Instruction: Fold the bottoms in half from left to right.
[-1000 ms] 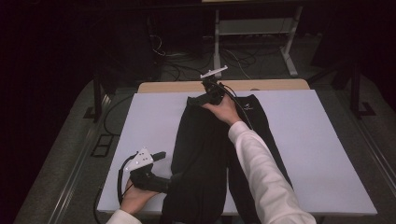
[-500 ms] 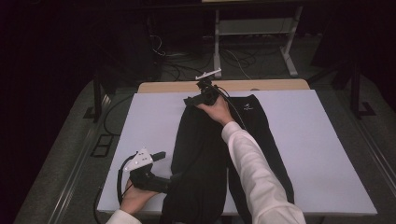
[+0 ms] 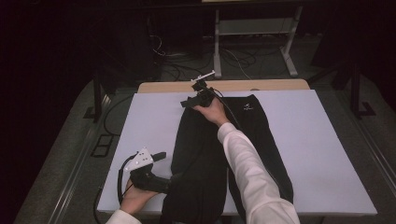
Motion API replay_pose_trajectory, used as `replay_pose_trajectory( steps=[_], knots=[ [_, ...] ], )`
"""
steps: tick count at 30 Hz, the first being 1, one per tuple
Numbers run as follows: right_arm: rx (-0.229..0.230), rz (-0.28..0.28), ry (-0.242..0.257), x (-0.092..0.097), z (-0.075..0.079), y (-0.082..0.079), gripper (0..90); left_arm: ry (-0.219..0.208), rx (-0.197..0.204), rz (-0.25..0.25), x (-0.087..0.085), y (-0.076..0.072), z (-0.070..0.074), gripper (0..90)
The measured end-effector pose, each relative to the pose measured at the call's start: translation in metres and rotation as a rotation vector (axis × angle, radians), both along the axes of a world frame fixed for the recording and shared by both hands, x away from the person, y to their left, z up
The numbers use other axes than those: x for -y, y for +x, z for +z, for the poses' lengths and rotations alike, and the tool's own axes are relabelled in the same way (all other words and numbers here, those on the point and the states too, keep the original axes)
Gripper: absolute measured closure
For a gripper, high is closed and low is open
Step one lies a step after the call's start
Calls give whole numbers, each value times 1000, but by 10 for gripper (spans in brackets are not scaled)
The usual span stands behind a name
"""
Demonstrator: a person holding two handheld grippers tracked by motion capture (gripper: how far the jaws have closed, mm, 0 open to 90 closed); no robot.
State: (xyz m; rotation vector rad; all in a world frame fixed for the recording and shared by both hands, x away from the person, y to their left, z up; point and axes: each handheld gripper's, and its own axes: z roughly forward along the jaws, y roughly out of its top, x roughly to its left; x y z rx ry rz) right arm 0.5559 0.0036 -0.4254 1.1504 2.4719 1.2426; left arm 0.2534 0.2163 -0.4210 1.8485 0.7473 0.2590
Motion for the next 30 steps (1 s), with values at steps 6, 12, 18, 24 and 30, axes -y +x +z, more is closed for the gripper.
replay_pose_trajectory(
  steps=[6,12,18,24,30],
  knots=[
    [11,-9,-23,-4,-3,1,121,2,-1,1,0,0,0,0],
    [-1,-23,-42,-9,-8,3,172,3,-1,1,0,0,0,0],
    [-3,-43,-61,-15,-11,5,325,4,-1,-1,0,1,0,0],
    [7,-56,-86,-18,-13,6,461,3,-1,-1,0,0,0,0],
    [-23,-83,-114,-19,-16,6,600,4,-1,-2,1,0,0,0]
  ],
)
